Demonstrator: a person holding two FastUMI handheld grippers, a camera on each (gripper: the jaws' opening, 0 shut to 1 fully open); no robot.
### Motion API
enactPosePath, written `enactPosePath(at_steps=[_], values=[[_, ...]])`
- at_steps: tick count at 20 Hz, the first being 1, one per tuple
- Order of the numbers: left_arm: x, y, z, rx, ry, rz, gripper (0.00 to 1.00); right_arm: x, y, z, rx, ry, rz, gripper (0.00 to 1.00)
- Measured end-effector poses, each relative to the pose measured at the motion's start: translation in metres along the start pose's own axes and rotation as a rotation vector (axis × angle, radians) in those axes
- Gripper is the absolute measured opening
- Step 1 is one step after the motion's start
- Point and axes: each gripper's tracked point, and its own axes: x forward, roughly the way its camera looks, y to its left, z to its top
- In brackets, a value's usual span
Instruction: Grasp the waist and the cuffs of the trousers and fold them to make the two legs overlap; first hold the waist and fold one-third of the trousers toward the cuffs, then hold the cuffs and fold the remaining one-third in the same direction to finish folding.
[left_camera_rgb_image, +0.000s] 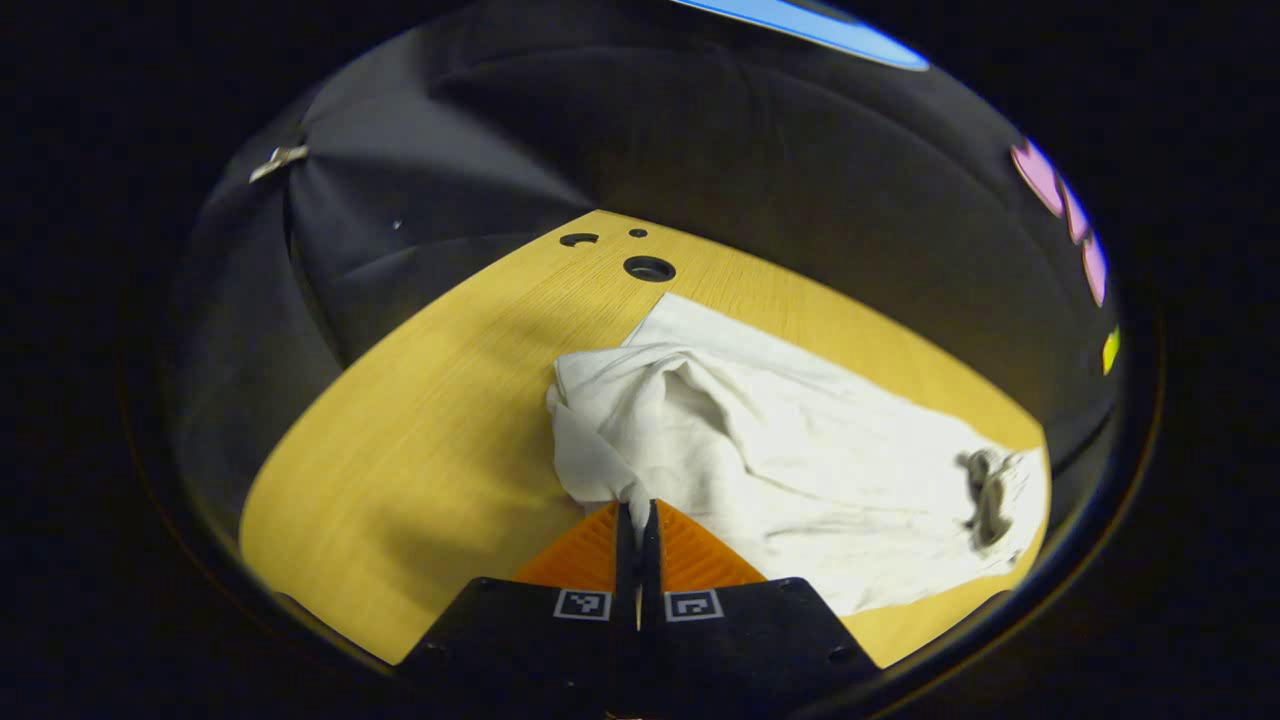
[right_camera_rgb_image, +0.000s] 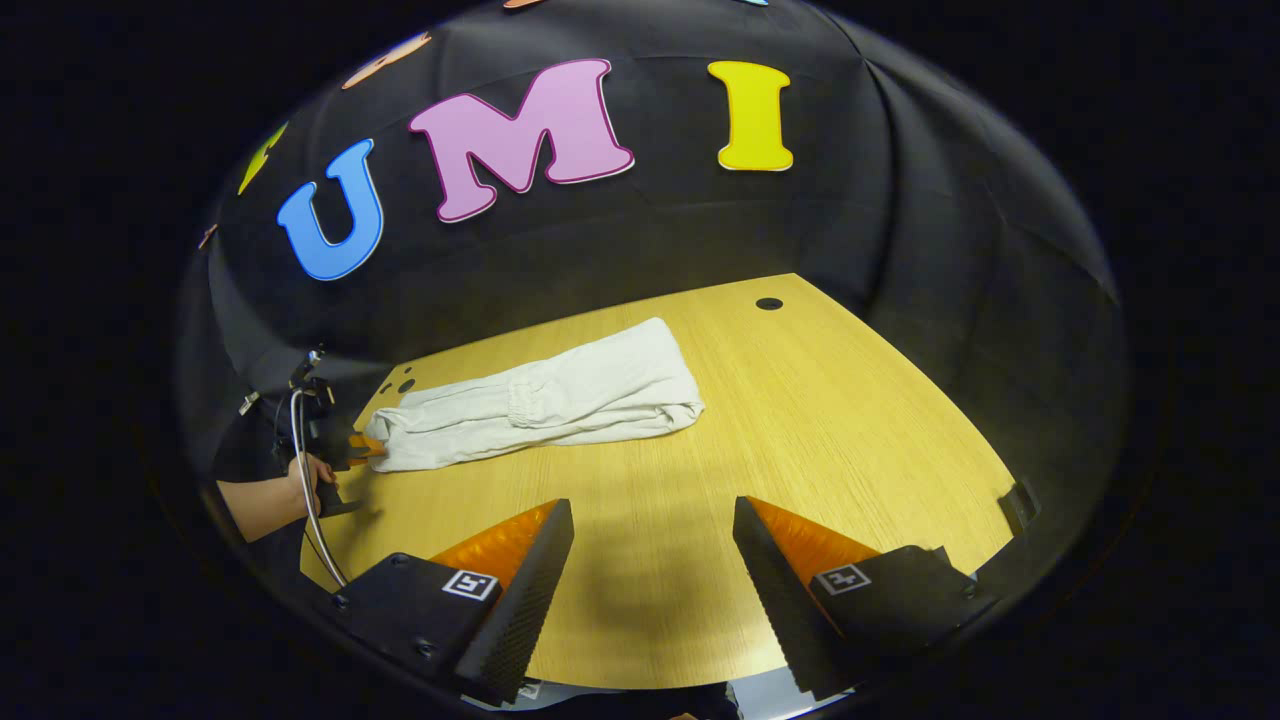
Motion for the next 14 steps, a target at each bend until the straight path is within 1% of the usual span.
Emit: enactPosePath(at_steps=[1, 2, 3, 4, 8, 9, 12, 14], values=[[-0.004, -0.003, 0.003, -0.005, -0.014, -0.016, 0.02, -0.003, -0.006, -0.003, -0.004, 0.001, -0.016, 0.99], [-0.008, -0.006, 0.007, -0.002, -0.025, -0.034, 0.06, -0.007, -0.015, -0.002, -0.003, -0.010, -0.036, 0.99], [-0.015, -0.014, 0.012, -0.011, -0.043, -0.063, 0.02, -0.010, -0.020, -0.001, 0.006, -0.021, -0.041, 0.99], [-0.021, -0.020, 0.021, -0.030, -0.069, -0.091, 0.05, -0.012, -0.021, -0.002, 0.016, -0.019, -0.040, 0.98], [-0.052, -0.046, 0.056, -0.111, -0.148, -0.172, 0.05, -0.017, -0.028, 0.001, 0.032, -0.033, -0.030, 0.99], [-0.059, -0.053, 0.065, -0.107, -0.165, -0.184, 0.05, -0.016, -0.030, 0.002, 0.039, -0.040, -0.032, 0.99], [-0.076, -0.081, 0.079, -0.048, -0.182, -0.206, 0.05, -0.016, -0.031, 0.005, 0.075, -0.054, -0.023, 0.99], [-0.086, -0.106, 0.089, -0.026, -0.200, -0.232, 0.05, -0.011, -0.035, 0.005, 0.063, -0.052, -0.009, 0.99]])
